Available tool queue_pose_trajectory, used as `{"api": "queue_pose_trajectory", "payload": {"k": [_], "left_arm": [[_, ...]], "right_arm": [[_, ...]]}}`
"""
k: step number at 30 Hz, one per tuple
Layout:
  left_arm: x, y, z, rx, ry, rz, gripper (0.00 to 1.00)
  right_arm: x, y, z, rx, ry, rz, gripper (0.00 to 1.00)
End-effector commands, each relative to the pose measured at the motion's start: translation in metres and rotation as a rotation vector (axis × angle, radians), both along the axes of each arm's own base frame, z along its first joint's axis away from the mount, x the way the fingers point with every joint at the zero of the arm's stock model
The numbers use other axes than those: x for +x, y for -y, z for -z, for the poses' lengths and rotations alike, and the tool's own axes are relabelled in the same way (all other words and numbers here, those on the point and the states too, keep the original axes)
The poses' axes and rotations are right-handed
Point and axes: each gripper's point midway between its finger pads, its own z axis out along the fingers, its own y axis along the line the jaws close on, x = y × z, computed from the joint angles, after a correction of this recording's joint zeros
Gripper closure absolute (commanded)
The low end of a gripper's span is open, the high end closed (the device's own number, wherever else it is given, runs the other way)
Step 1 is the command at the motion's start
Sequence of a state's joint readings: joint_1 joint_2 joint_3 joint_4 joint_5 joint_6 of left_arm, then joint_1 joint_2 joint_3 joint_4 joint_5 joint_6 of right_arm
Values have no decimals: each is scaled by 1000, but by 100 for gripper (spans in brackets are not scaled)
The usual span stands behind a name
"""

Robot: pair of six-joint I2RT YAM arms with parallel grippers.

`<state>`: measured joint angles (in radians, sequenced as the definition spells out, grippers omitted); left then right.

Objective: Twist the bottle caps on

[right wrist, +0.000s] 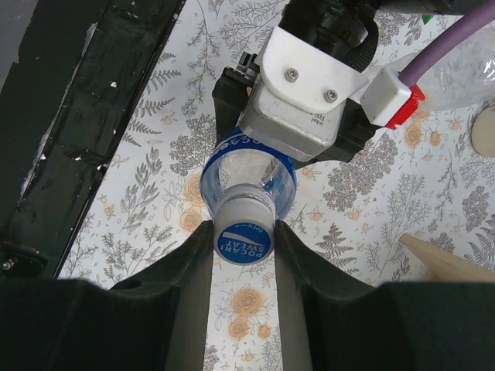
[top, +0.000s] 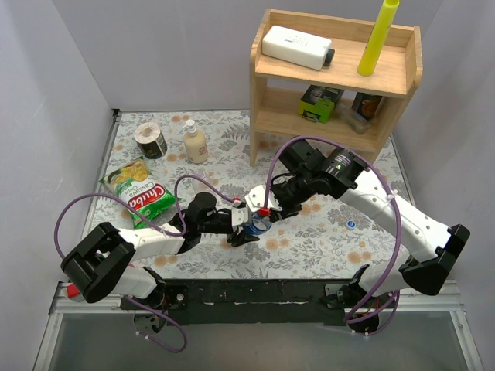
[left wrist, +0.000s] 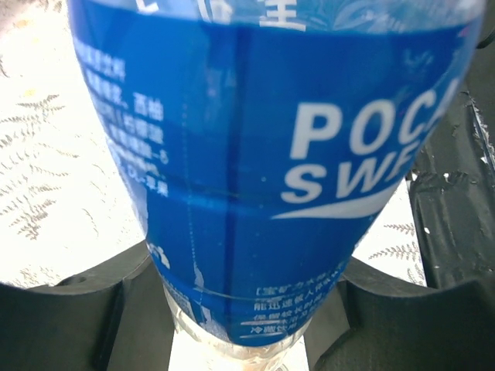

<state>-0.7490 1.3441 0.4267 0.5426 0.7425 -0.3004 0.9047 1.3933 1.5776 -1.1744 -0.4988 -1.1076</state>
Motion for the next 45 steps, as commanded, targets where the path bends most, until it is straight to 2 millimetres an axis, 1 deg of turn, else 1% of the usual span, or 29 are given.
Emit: {"api": "queue_pose_trajectory", "payload": {"k": [1, 6, 8, 9, 11, 12, 13, 14, 15, 16, 17, 18, 20, 22, 23, 24, 28, 31, 32, 34, 37, 39, 45], "left_arm": [[5, 8, -39, -113, 84, -2, 100], [13, 11, -48, -133, 111, -33, 100], [19, 12, -51, -140, 114, -64, 100], [21, 13, -53, -145, 116, -73, 100], [27, 14, -57, -149, 126, -104, 100], [30, 14, -58, -153, 132, -117, 100], [31, 14, -59, -155, 134, -131, 100], [36, 13, -59, -152, 138, -161, 100], [39, 13, -60, -154, 133, -178, 100], [39, 14, -60, -155, 129, -185, 100], [42, 13, -59, -152, 127, -205, 100], [42, 13, -60, -158, 114, -214, 100], [42, 14, -58, -159, 95, -221, 100], [42, 15, -58, -170, 48, -237, 100], [41, 15, -56, -169, 29, -241, 100], [41, 16, -58, -181, 17, -247, 100], [35, 16, -54, -191, -53, -245, 100], [33, 16, -48, -179, -71, -240, 100], [32, 15, -47, -178, -80, -244, 100], [30, 14, -43, -170, -84, -237, 100], [28, 13, -41, -164, -76, -234, 100], [30, 11, -41, -169, -65, -243, 100], [29, 8, -35, -159, -50, -248, 100]], "right_arm": [[-4, 11, 16, -56, -17, 17, 80], [-7, 7, 26, -71, -93, 84, 80], [-1, 2, 27, -64, -104, 136, 81], [0, 1, 29, -75, -138, 194, 81], [3, -2, 29, -80, -163, 238, 81], [3, -4, 33, -100, -206, 282, 81], [6, -6, 30, -102, -216, 315, 81], [6, -6, 32, -122, -236, 345, 81], [10, -7, 39, -158, -261, 393, 81], [16, -6, 40, -186, -287, 495, 81], [18, -6, 48, -218, -311, 552, 81], [22, -7, 48, -215, -309, 586, 81], [23, -8, 52, -226, -349, 670, 87], [23, -10, 53, -231, -388, 732, 96], [25, -12, 54, -234, -394, 751, 99], [26, -14, 54, -234, -404, 769, 99], [33, -22, 51, -222, -416, 807, 99], [38, -28, 46, -203, -412, 812, 99], [39, -29, 47, -206, -413, 812, 99], [38, -30, 48, -208, -415, 805, 99], [36, -29, 56, -231, -420, 780, 99], [35, -30, 57, -230, -419, 769, 99], [34, -30, 57, -229, -401, 719, 99]]}}
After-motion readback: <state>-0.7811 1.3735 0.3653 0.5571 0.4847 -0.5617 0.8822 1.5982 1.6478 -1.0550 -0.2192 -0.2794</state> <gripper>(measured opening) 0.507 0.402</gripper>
